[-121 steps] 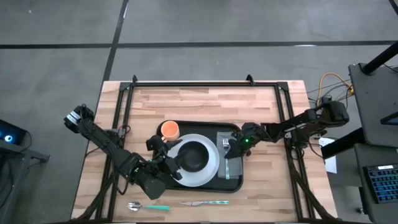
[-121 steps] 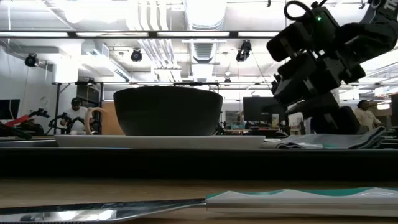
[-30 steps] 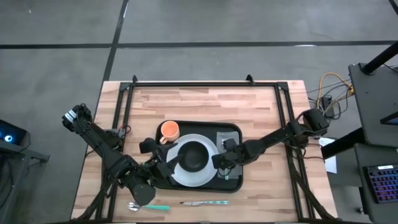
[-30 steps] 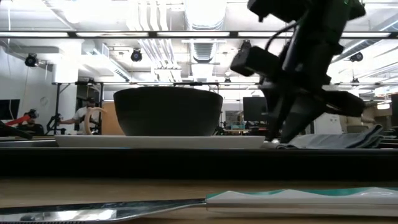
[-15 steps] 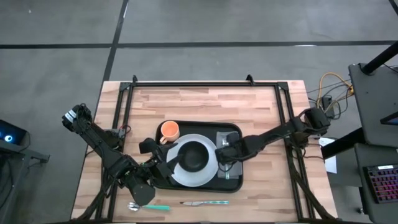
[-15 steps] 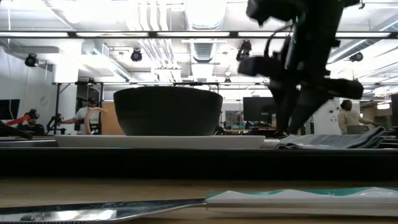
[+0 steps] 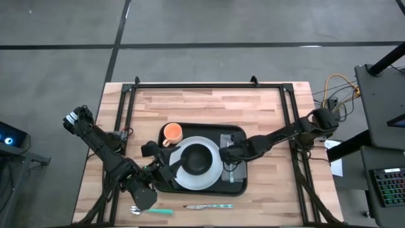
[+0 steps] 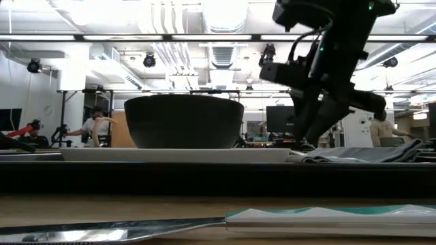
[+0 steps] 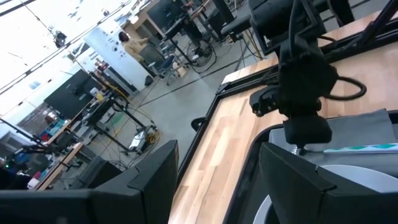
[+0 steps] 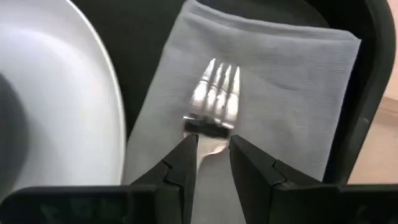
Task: Set up tray
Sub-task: Put the blue fork on top of the gray napkin
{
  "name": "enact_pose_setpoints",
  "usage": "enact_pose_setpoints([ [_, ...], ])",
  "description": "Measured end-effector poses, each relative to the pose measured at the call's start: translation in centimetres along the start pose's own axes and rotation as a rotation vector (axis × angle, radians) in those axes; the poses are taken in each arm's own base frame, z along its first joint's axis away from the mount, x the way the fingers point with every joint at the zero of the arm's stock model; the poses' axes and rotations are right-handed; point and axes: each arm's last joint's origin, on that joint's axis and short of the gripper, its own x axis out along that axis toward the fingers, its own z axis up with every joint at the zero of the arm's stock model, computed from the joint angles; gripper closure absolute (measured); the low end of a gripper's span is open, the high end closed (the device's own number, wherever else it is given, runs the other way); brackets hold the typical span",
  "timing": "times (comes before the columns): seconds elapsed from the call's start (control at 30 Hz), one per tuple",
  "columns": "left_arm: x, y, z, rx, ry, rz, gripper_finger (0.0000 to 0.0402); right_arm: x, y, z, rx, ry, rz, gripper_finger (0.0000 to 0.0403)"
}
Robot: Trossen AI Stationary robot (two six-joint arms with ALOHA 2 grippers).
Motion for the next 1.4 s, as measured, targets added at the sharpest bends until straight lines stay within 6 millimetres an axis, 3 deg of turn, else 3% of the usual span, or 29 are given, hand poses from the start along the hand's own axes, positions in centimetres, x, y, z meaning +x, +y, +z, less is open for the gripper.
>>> enact_pose_setpoints([
  [0.2, 0.0, 0.0, 0.0, 0.0, 0.0, 0.0, 0.0197, -0.9, -0.5, 0.6, 0.036, -0.01, 0.02, 0.0317],
  [0.37, 0.0, 0.0, 0.0, 0.0, 0.0, 0.0, 0.0197, 0.3, -1.5, 0.5, 0.075, 0.004, -0.017, 0.0317],
  [0.47, 0.0, 0.0, 0.0, 0.0, 0.0, 0.0, 0.0197, 1.5, -1.6, 0.3, 0.078, 0.006, 0.046, 0.0317],
  [0.97, 0.0, 0.1, 0.1, -0.005, 0.002, -0.024, 0.0197, 2.3, -2.6, 0.0, 0.12, 0.003, 0.106, 0.0319],
  [1.4, -0.1, 0.3, 0.2, -0.012, 0.0, -0.027, 0.0197, 2.3, -1.7, 0.0, 0.111, -0.001, 0.206, 0.0323],
])
